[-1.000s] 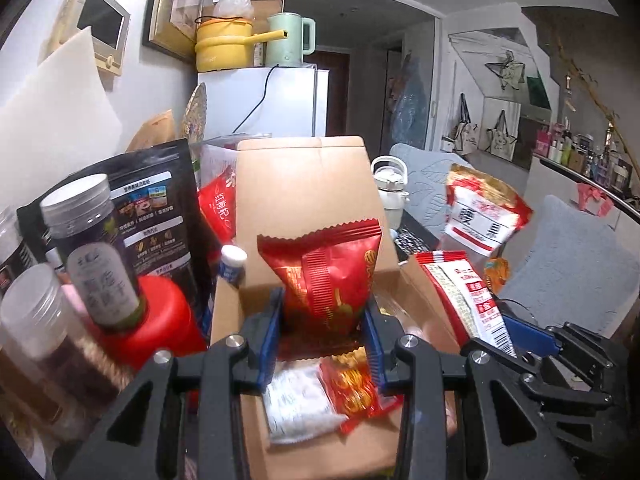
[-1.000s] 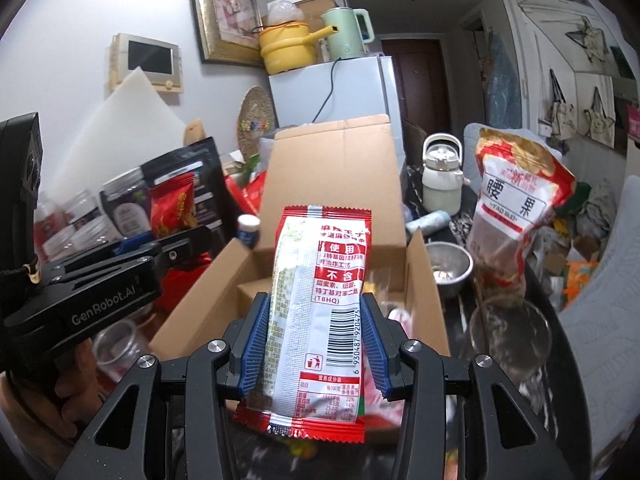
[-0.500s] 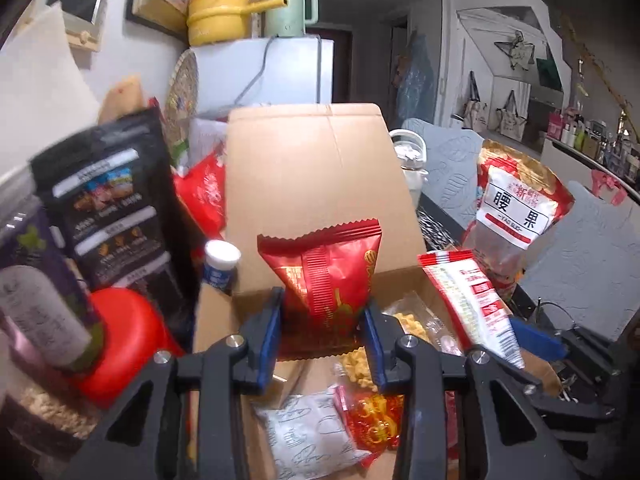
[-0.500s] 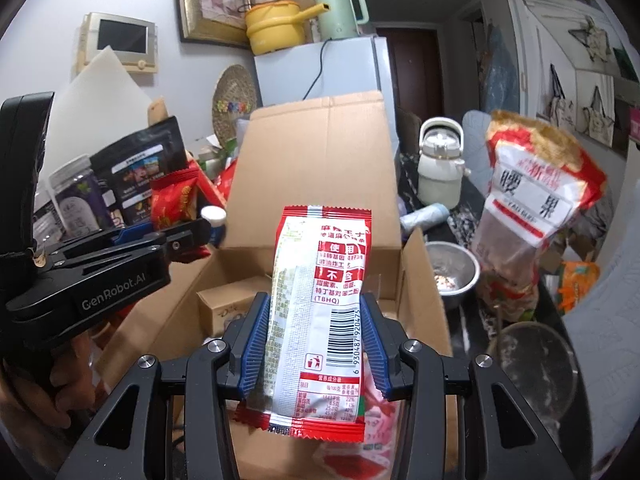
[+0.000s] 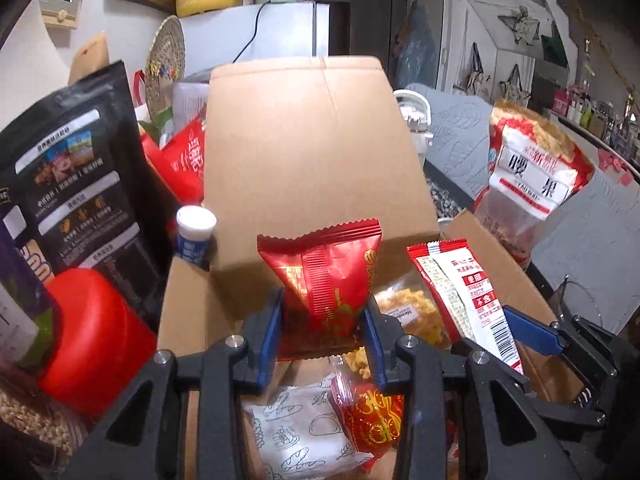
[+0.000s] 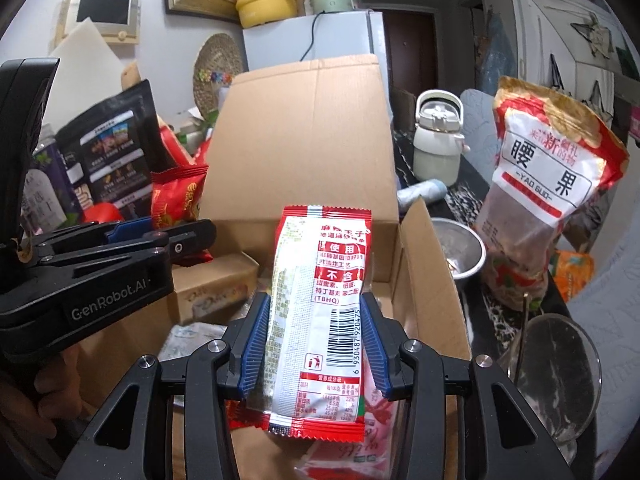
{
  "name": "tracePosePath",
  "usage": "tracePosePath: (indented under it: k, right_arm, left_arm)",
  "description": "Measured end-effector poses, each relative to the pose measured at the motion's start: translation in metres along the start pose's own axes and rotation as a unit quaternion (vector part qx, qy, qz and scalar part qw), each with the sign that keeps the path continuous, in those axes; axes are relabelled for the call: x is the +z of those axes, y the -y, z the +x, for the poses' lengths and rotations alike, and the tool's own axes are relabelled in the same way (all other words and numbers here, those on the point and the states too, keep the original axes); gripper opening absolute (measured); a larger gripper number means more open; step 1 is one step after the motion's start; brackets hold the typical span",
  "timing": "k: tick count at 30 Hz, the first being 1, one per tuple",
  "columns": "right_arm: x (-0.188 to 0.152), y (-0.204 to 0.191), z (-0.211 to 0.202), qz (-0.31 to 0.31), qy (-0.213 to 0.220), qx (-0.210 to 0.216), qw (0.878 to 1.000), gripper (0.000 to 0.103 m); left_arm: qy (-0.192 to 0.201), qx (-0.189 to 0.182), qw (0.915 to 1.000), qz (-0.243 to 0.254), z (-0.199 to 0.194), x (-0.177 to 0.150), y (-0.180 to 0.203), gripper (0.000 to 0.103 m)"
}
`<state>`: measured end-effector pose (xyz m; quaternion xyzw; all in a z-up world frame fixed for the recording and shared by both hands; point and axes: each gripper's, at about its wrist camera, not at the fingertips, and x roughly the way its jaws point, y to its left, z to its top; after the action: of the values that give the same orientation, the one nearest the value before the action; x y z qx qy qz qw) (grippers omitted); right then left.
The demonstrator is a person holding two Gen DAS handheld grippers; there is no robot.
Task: Organize snacks
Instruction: 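Lower both snacks into the box and open both grippers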
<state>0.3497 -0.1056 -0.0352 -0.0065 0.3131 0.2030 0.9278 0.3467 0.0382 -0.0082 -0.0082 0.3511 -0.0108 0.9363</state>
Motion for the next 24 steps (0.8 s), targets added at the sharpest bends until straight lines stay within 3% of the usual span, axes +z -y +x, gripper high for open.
tracePosePath:
  k: [12, 17, 19, 24]
  right_arm:
    - [-0.005, 0.003, 0.007, -0.004, -0.023, -0.014, 1.0, 0.046]
    - [-0.005, 0.0, 0.004, -0.007, -0.035, -0.017, 0.999, 0.055]
    - [-0.005, -0.002, -0.001, -0.012, -0.033, -0.026, 0.999, 0.065]
    - [-0.005, -0.006, -0.011, -0.027, -0.028, -0.046, 0.998, 0.067]
  left_arm:
    - [-0.049, 0.031, 0.9983, -0.005, 0.024, -0.004, -0.002, 0.036]
    - [-0.073, 0.024, 0.997, -0.006, 0.03, -0.005, 0.0, 0.036]
    - [-0.084, 0.022, 0.9962, -0.005, 0.034, -0.006, 0.002, 0.036]
    - [-0.084, 0.031, 0.9959, -0.006, 0.029, -0.007, 0.003, 0.037]
